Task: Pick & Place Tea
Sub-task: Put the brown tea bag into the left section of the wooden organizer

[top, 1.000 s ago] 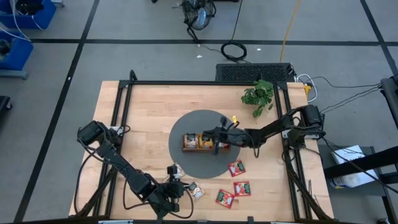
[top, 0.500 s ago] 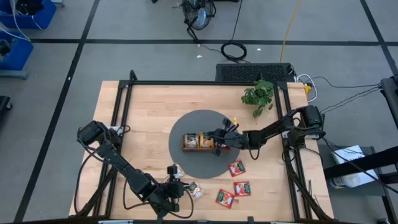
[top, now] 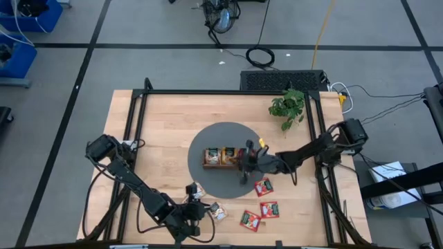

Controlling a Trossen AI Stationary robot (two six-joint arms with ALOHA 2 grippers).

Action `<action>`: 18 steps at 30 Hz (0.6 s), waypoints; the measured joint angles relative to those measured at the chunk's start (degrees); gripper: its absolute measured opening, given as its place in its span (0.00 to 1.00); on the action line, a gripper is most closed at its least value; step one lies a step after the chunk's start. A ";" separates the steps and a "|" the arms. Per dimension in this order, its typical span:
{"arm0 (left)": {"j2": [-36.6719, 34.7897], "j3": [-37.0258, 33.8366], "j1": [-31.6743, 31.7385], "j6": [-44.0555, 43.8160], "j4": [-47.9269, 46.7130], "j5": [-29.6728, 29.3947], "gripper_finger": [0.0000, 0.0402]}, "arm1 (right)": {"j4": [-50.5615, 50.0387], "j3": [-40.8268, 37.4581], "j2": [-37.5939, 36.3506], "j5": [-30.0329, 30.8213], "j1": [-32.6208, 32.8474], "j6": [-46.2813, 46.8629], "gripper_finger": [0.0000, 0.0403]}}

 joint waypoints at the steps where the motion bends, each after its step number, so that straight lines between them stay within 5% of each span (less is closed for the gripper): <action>1: 0.00 0.00 -0.44 0.47 0.91 -0.83 0.10 | 0.12 0.00 -0.03 -1.62 1.29 -1.20 0.01; 10: -0.42 -0.04 -4.01 -11.95 -3.80 3.45 0.10 | 1.66 0.00 2.33 -19.86 8.73 -3.39 0.01; 14: 3.04 -0.01 -3.76 -12.71 3.50 3.63 0.10 | 5.20 0.00 6.07 -21.72 9.81 -0.93 0.01; 18: 8.07 -0.02 0.11 -5.11 13.72 11.57 0.10 | 8.49 0.00 10.01 -25.08 9.83 -3.23 0.01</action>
